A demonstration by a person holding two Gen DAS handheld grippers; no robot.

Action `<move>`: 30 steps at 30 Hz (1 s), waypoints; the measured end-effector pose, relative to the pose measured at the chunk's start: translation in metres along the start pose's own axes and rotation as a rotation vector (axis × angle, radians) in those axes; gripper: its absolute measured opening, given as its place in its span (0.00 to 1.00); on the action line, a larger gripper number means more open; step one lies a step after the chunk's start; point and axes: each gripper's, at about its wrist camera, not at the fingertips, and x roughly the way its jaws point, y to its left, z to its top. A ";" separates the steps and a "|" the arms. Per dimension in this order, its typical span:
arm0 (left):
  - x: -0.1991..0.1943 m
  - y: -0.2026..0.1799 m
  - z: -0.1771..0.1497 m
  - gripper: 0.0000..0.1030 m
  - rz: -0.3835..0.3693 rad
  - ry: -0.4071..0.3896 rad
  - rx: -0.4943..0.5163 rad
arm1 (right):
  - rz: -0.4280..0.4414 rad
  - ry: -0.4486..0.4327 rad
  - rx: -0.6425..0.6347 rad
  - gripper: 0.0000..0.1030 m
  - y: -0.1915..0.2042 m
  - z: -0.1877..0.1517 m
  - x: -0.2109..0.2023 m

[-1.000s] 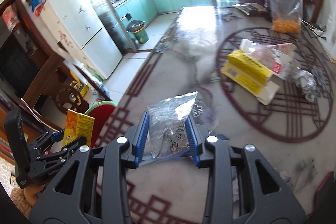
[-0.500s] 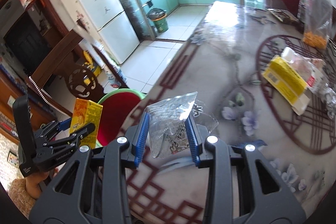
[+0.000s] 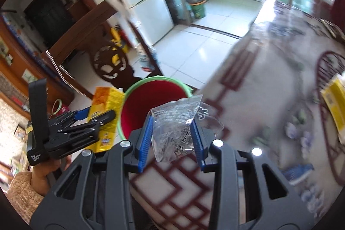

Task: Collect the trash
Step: 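Open both grippers to drop the carton and bag into the bucket, then move both open grippers back toward the cluttered table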

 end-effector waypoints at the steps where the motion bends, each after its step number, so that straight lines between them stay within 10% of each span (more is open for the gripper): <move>1: 0.000 0.002 0.002 0.56 0.003 -0.004 -0.006 | 0.011 0.006 -0.015 0.34 0.005 0.003 0.005; 7: 0.000 0.012 0.017 0.82 0.066 -0.031 -0.076 | 0.057 -0.041 -0.068 0.70 0.023 0.008 0.007; 18: -0.008 -0.026 0.013 0.81 -0.006 -0.044 0.007 | -0.024 -0.078 -0.015 0.70 -0.034 -0.032 -0.039; 30: 0.009 -0.151 0.006 0.81 -0.084 -0.059 0.167 | -0.246 -0.184 0.373 0.78 -0.225 -0.112 -0.115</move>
